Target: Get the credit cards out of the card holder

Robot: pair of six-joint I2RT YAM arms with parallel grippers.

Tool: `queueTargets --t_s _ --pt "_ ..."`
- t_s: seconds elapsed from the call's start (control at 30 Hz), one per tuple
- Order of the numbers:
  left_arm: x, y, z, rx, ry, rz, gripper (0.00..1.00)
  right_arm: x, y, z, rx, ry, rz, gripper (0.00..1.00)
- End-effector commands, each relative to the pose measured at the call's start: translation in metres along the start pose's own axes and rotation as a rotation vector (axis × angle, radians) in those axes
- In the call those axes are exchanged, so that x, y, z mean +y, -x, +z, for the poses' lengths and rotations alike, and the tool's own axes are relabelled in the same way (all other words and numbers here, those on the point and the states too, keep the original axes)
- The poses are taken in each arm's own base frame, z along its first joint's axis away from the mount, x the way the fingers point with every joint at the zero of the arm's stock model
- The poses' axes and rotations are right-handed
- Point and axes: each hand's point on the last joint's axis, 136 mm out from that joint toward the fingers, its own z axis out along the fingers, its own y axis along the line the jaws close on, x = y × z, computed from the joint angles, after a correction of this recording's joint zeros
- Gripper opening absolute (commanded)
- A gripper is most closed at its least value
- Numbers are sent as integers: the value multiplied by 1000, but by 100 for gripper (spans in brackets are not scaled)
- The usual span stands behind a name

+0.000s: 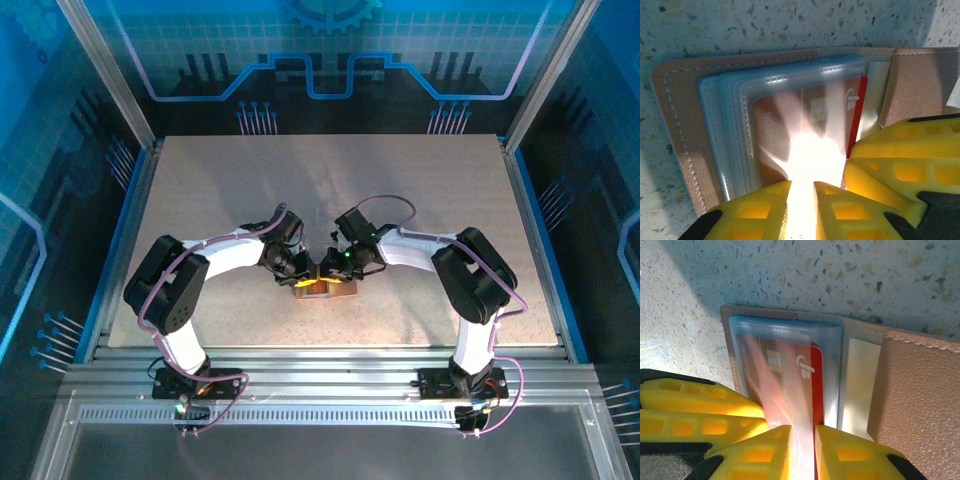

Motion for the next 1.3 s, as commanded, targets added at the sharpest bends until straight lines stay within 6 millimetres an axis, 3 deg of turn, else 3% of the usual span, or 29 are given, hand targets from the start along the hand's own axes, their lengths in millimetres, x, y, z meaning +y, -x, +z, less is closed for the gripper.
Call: queueTargets --t_s 0.0,0.23,0.7,1.1,1.27 --pt "6 -6 0 15 31 -9 19 -15 -2 -2 7 -59 13 20" --pt "6 -6 0 16 36 -6 19 -18 -2 -8 1 -93 3 21" --pt "4 0 -13 -25 61 10 19 -1 2 -27 -37 -57 -21 21" --pt "-4 6 -26 -73 58 25 22 -5 1 -20 -34 23 17 21" --pt "-1 5 -22 -59 66 18 20 -5 1 -16 -37 72 37 21"
